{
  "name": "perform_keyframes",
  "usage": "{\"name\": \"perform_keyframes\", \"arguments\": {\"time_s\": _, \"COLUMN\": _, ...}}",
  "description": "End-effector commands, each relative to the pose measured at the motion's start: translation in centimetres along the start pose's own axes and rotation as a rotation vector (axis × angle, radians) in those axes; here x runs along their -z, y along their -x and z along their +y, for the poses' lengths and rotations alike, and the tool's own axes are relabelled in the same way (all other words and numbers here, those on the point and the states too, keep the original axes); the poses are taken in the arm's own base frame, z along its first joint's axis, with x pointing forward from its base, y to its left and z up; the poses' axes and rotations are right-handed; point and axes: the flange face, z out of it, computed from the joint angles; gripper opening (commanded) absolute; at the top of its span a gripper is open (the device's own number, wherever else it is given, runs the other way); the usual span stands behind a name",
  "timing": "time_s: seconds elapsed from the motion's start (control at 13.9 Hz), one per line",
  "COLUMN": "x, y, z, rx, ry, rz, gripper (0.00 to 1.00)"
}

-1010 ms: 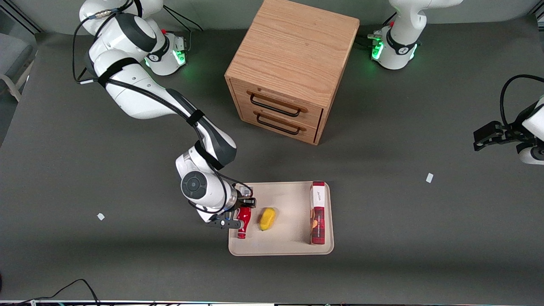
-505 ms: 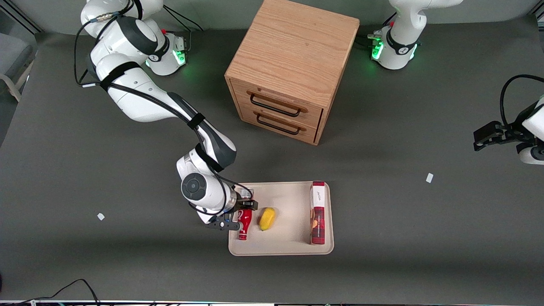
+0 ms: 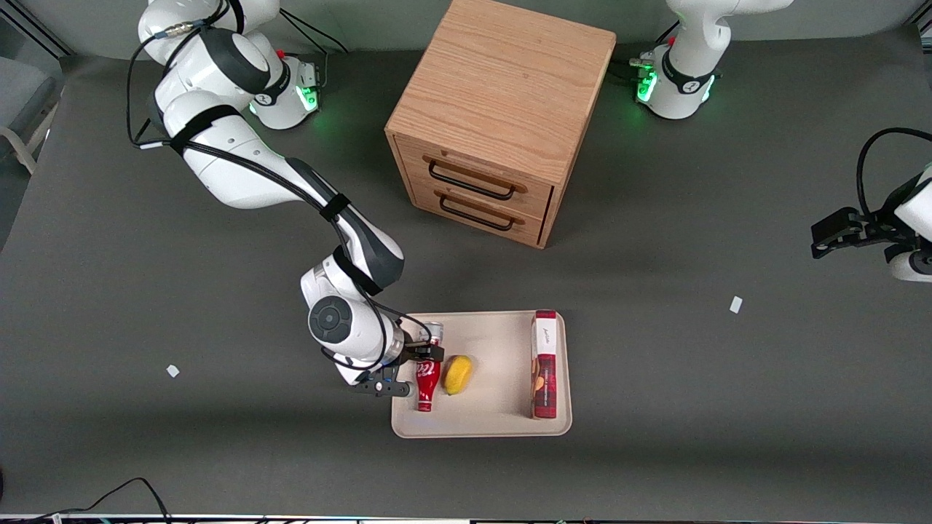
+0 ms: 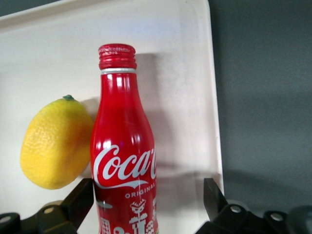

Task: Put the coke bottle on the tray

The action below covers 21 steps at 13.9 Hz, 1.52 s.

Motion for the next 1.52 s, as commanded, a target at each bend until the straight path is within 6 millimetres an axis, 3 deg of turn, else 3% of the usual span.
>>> {"name": "perform_keyframes", "arguments": {"time_s": 0.0, "x": 4.0, "y": -1.1, "z": -0.6, "rx": 0.006, "ry": -0.002, "rz": 0.055, "gripper": 1.0}}
{"name": "perform_keyframes", "arguments": {"time_s": 0.14, "x": 8.9, "y": -1.0, "z": -1.0, "rx": 0.009, "ry": 0.044, "rz": 0.033, "gripper": 1.0}}
{"name": "perform_keyframes", "arguments": {"time_s": 0.29, "x": 16.1, "y": -1.1, "z": -0.6, "rx": 0.003, "ry": 0.077, "rz": 0.049, "gripper": 1.0}}
{"name": "perform_keyframes", "arguments": {"time_s": 0.51, "x": 26.6, "y": 0.1, "z": 1.6, "rx": -0.021, "ry": 0.178, "rz": 0.035, "gripper": 1.0}}
{"name": "perform_keyframes", "arguments": {"time_s": 0.72, "x": 36.8, "y": 3.5, "z": 4.1, "rx": -0.066, "ry": 0.29, "rz": 0.005, "gripper": 1.0}}
{"name": "perform_keyframes", "arguments": {"time_s": 0.87, "x": 42.8, "y": 6.4, "z": 7.4, "rx": -0.132, "ry": 0.366, "rz": -0.059, "gripper": 1.0}}
{"name": "perform_keyframes", "arguments": {"time_s": 1.01, "x": 48.8, "y": 9.0, "z": 10.7, "rx": -0.207, "ry": 0.324, "rz": -0.074, "gripper": 1.0}}
{"name": "perform_keyframes", "arguments": {"time_s": 1.15, "x": 52.6, "y": 11.8, "z": 16.2, "rx": -0.242, "ry": 0.257, "rz": -0.102, "gripper": 1.0}}
{"name": "perform_keyframes", "arguments": {"time_s": 1.23, "x": 53.4, "y": 13.4, "z": 18.1, "rx": -0.239, "ry": 0.249, "rz": -0.103, "gripper": 1.0}}
{"name": "perform_keyframes", "arguments": {"time_s": 1.44, "x": 52.9, "y": 17.1, "z": 20.3, "rx": -0.248, "ry": 0.241, "rz": -0.07, "gripper": 1.0}}
